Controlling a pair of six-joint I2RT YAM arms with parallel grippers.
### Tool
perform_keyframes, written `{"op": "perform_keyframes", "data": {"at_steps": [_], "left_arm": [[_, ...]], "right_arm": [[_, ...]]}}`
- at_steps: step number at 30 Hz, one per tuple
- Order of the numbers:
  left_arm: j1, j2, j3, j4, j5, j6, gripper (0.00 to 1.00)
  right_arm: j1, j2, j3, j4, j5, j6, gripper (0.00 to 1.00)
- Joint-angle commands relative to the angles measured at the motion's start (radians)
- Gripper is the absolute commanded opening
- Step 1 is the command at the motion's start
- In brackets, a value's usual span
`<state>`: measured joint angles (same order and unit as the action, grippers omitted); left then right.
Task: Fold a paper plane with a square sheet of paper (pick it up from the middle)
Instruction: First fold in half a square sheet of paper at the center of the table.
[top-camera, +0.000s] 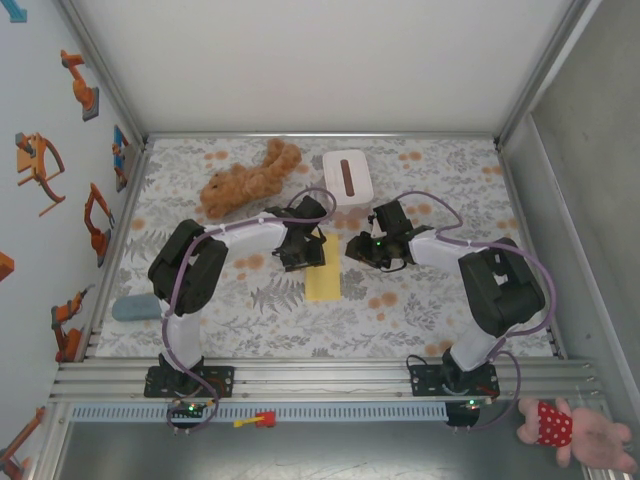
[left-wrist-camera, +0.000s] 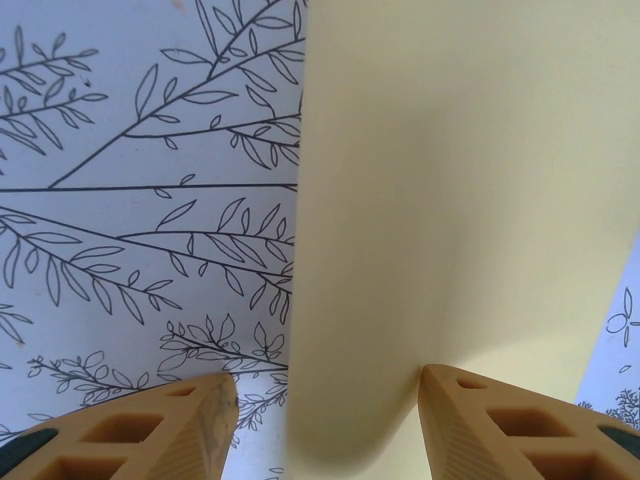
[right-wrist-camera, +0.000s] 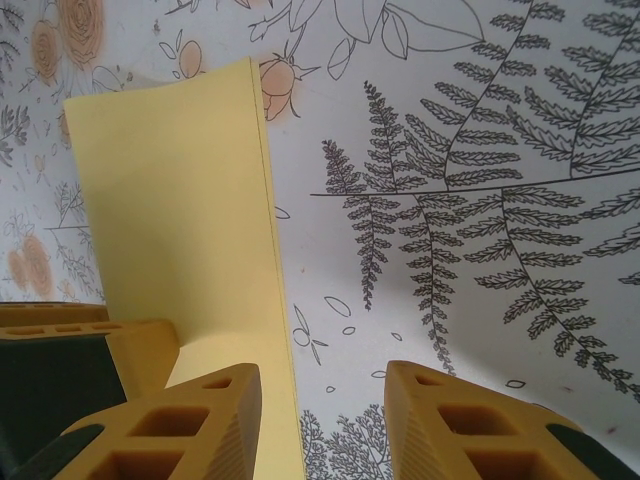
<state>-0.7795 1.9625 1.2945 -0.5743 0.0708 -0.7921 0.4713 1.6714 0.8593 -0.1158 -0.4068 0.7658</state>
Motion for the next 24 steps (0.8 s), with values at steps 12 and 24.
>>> {"op": "perform_keyframes", "data": {"at_steps": [12,24], "left_arm": [[-0.01,0.15,-0.034,-0.046,0.005,0.039,0.53],[-0.011,0.164,-0.035,-0.045,0.01,0.046,0.52]], "right_arm": [[-0.008,-0.005,0.007,0.012,-0.012,-0.01,0.37],[-0.007,0.03,0.011,0.075,-0.129,-0.009,0.34]]}}
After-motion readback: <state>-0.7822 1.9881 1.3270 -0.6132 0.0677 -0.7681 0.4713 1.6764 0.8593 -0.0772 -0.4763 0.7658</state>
